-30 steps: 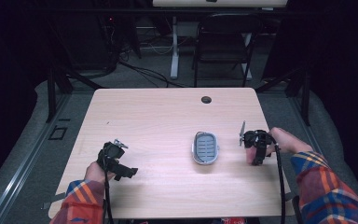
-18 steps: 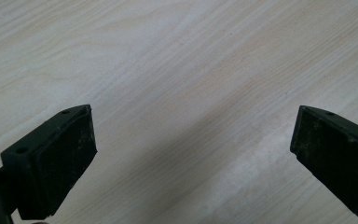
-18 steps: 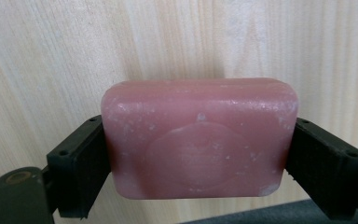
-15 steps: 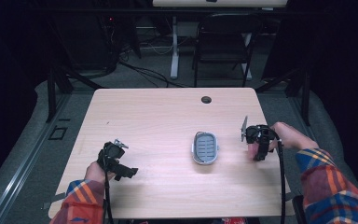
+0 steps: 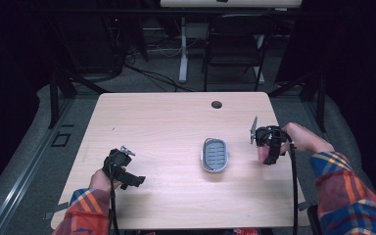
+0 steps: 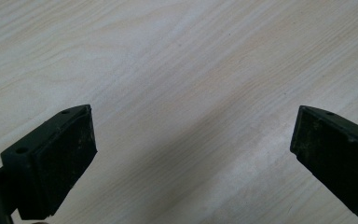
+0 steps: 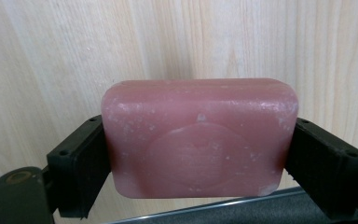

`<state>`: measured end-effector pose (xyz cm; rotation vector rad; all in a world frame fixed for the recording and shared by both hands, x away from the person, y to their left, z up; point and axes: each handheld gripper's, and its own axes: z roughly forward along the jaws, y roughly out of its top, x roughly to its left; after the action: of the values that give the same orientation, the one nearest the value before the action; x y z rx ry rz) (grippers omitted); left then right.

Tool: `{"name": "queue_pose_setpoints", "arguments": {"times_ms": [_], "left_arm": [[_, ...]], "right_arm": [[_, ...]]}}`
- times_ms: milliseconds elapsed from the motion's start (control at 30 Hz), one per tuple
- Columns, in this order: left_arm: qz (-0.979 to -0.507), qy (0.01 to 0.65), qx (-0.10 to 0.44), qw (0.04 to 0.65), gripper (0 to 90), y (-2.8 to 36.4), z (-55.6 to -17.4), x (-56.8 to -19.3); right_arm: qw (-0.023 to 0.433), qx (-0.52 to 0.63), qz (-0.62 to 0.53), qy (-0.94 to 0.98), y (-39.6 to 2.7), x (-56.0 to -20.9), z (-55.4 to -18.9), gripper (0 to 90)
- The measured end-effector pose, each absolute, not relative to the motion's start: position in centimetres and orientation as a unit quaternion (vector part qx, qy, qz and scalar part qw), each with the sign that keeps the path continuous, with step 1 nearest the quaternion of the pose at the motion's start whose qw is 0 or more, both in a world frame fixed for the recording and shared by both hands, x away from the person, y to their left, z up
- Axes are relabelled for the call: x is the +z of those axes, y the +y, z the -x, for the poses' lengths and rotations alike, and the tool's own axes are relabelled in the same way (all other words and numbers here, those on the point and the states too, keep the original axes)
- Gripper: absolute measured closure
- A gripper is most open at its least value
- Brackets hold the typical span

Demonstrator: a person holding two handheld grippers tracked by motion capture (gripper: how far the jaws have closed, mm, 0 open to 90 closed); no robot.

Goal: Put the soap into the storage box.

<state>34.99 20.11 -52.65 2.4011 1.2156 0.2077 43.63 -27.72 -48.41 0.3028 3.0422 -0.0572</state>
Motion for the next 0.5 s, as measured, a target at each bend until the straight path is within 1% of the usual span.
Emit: {"name": "queue_pose_setpoints", "arguments": {"times_ms": [500], "left_arm": [[-0.87, 0.436, 0.073, 0.218, 0.2, 20.0, -35.1, -52.7]], "right_arm": [[0.045, -0.009, -0.088, 0.995, -26.0, -47.1, -43.8, 12.9]]}}
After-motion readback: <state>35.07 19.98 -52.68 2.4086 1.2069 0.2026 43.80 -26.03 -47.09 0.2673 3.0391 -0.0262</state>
